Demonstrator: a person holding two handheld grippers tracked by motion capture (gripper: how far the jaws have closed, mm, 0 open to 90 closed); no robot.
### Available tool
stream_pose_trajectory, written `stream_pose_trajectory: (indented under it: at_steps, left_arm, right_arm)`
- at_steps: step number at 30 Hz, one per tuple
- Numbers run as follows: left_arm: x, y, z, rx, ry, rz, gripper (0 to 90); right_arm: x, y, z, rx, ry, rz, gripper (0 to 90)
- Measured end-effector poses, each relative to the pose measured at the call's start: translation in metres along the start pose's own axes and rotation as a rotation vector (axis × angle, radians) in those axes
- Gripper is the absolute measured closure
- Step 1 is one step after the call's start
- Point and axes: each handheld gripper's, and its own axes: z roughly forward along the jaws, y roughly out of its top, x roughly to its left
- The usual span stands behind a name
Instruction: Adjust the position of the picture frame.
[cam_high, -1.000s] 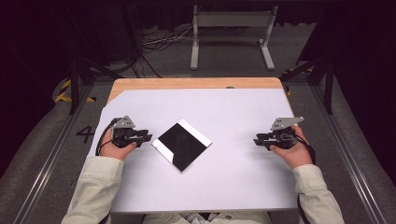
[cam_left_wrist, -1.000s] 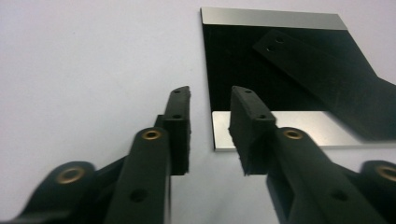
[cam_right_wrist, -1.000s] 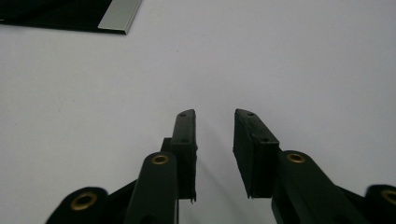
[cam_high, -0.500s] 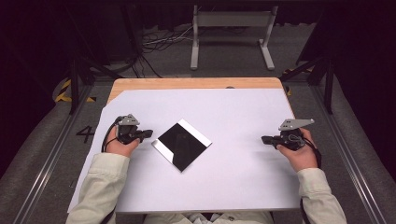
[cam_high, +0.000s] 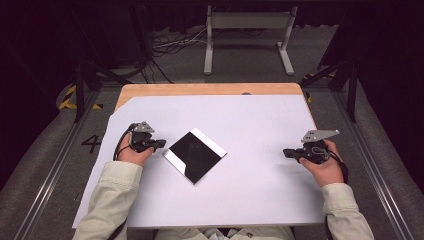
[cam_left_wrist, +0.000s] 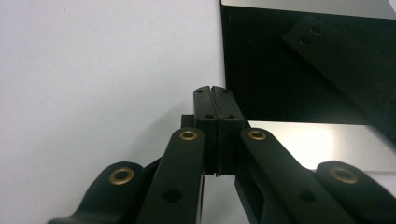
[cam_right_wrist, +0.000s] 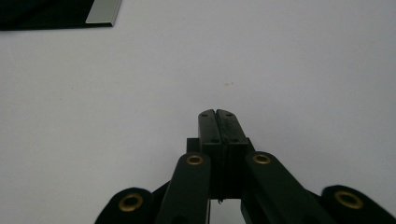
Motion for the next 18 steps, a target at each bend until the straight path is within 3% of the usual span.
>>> stream_pose_trajectory:
  at_steps: [6, 18]
  left_arm:
    - [-0.0001, 0.0006, 0.0044, 0.064, -0.046, -0.020, 90.0]
    - [0.0022, -0.0007, 0.0043, 0.108, -0.054, -0.030, 90.0]
  right_arm:
    - [-0.0001, -0.0012, -0.0010, 0.007, 0.008, 0.005, 90.0]
    - [0.0009, -0.0008, -0.0021, 0.007, 0.008, -0.002, 90.0]
